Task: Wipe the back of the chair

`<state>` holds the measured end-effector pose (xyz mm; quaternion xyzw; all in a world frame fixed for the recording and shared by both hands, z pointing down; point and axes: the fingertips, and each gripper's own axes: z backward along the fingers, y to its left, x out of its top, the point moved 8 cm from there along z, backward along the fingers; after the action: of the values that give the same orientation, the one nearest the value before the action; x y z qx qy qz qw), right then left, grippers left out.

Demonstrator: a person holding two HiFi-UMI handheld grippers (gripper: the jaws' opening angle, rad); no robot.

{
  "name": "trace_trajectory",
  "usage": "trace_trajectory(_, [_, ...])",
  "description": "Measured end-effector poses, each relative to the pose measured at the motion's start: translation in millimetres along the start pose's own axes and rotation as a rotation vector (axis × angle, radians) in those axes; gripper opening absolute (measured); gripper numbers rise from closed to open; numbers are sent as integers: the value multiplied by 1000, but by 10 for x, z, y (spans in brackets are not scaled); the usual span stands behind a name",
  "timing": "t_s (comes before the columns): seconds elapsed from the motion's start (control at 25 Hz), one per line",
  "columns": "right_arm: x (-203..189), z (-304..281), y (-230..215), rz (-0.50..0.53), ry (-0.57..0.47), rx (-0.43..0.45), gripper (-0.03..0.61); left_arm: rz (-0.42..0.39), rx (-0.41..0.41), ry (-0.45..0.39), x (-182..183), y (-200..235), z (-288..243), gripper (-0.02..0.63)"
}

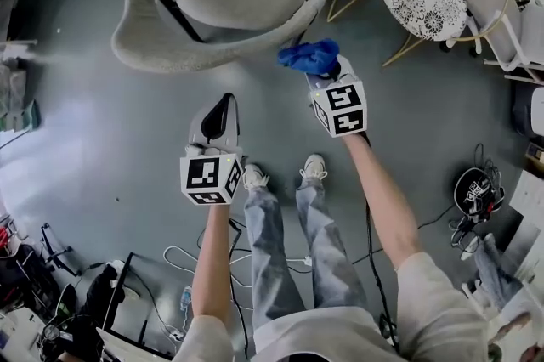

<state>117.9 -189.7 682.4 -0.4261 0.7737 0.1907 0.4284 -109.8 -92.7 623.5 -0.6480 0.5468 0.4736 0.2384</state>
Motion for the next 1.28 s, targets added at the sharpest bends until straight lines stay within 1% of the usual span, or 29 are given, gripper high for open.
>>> trace_trajectory(0.16, [95, 450, 67, 20, -93, -11, 87, 0, -1, -11, -22, -77, 67, 5])
trace_trajectory(0.32, [169, 846, 136, 40, -145, -23, 87, 2, 0, -16, -31, -168, 123, 4])
trace_trajectory(0.48, [175, 1141, 238, 61, -163, -24, 87, 1, 7, -34, 32, -233, 239, 5])
trace_trajectory(0.6, [204, 1309, 304, 54, -171, -28, 86, 2, 11, -50, 106, -292, 332, 5])
trace_trajectory(0.72, [250, 1568, 399, 41, -160, -24, 86, 5, 13, -49, 191, -450, 542, 3])
trace_trajectory(0.8, [358, 1804, 433, 37, -171, -24, 87, 3, 16, -56, 312, -606, 710, 5])
trace_trajectory(0.96, [777, 2169, 392, 20, -222, -35, 86, -22, 18, -89, 744, -839, 895, 4])
trace_trajectory(1.16, [1164, 2207, 349, 2, -250, -68, 86, -40, -7, -127, 1122, -838, 863, 4])
trace_trajectory(1.28, [1351, 2327, 308, -15, -262, -89, 86, -58, -29, -135, 1324, -971, 923, 3])
